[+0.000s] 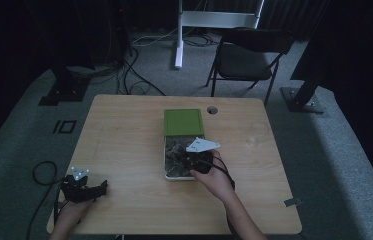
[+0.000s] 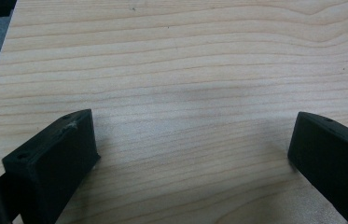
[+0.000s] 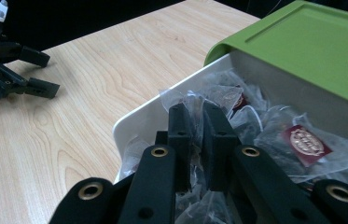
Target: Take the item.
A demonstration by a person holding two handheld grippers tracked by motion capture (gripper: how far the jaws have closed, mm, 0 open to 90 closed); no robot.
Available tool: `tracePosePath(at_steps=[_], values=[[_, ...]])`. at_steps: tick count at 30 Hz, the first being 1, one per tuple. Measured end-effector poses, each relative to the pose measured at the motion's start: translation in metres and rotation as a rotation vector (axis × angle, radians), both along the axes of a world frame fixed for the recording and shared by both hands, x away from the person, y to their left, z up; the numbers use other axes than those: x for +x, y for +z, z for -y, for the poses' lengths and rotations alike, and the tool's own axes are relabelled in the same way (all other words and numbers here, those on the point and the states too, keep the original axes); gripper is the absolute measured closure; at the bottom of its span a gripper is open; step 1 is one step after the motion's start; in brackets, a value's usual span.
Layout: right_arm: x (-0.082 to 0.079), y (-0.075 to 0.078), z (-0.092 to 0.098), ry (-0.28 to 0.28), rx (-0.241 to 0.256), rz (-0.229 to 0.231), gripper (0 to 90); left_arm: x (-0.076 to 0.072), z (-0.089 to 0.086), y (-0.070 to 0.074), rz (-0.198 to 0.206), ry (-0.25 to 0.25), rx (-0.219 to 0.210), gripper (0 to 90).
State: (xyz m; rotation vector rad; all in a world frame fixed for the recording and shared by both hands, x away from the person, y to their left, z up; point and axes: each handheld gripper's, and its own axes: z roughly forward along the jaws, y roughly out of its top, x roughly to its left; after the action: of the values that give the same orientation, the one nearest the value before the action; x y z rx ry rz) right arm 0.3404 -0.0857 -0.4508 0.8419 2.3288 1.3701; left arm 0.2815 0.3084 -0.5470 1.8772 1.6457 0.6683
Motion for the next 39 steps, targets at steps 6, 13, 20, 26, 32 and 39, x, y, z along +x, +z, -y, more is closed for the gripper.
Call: tracePosePath(at_steps=[6, 13, 20, 26, 32, 39], values=[[-0.001, 0.008, 0.006, -0.004, 0.024, 0.013, 83.6, 0.0, 0.0, 0.0, 0.001, 0.0, 0.0, 1.7], [-0.001, 0.013, 0.013, -0.006, 0.046, 0.035, 83.4, 0.0, 0.0, 0.0, 0.001, 0.0, 0.0, 1.7], [0.0, 0.02, 0.022, -0.031, 0.071, 0.054, 83.4, 0.0, 0.0, 0.0, 0.001, 0.0, 0.0, 1.7], [0.002, 0.024, 0.032, -0.057, 0.081, 0.062, 83.4, 0.0, 0.0, 0.0, 0.001, 0.0, 0.0, 1.7], [0.004, 0.026, 0.044, -0.085, 0.083, 0.068, 83.5, 0.0, 0.0, 0.0, 0.001, 0.0, 0.0, 1.7], [0.007, 0.026, 0.059, -0.12, 0.085, 0.073, 83.4, 0.0, 0.0, 0.0, 0.001, 0.0, 0.0, 1.7]])
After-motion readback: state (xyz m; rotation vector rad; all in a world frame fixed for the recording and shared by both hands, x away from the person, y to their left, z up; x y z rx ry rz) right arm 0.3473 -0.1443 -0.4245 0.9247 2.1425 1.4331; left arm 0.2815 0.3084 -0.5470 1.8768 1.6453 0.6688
